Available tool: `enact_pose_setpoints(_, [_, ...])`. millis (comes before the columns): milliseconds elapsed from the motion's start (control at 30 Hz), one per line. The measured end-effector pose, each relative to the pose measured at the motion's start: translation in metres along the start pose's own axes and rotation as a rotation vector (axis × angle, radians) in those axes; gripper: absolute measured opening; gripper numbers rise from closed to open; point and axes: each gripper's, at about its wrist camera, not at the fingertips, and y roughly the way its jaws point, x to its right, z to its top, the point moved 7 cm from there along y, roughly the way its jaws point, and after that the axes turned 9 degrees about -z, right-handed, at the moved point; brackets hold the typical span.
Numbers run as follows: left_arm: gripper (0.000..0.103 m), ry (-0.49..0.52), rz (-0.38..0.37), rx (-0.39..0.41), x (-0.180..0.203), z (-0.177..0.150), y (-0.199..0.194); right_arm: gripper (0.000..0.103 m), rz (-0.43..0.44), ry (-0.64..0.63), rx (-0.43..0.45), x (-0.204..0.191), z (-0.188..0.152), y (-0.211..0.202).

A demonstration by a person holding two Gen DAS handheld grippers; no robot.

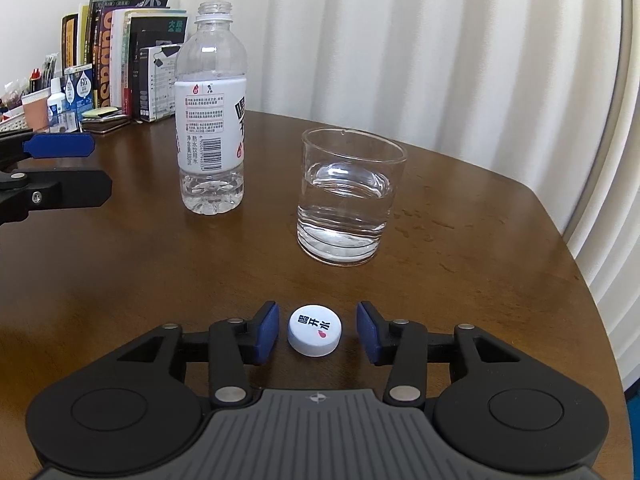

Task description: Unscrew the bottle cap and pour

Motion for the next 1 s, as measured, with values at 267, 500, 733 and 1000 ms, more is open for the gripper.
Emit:
enact_pose_setpoints(267, [0.103, -0.015, 0.029, 0.025, 0.011, 0.0, -0.015, 0.067, -0.071, 0.063, 0.121, 0.002, 0.006, -0.038])
enact_pose_setpoints(500, [0.103, -0.024, 0.085, 0.055, 0.031, -0.008, -0.039, 0.097, -0.133, 0.127, 0.236, -0.004, -0.002, -0.079])
enact_pose_setpoints(733, [0.103, -0.06, 0.145, 0.084, 0.046, -0.022, -0.061, 0.103, -0.166, 0.229, 0.332, -0.003, -0.015, -0.104])
enact_pose_setpoints(1000, [0.103, -0.047, 0.207, 0.084, 0.057, -0.033, -0.074, 0.103, -0.215, 0.354, 0.361, 0.006, -0.034, -0.111])
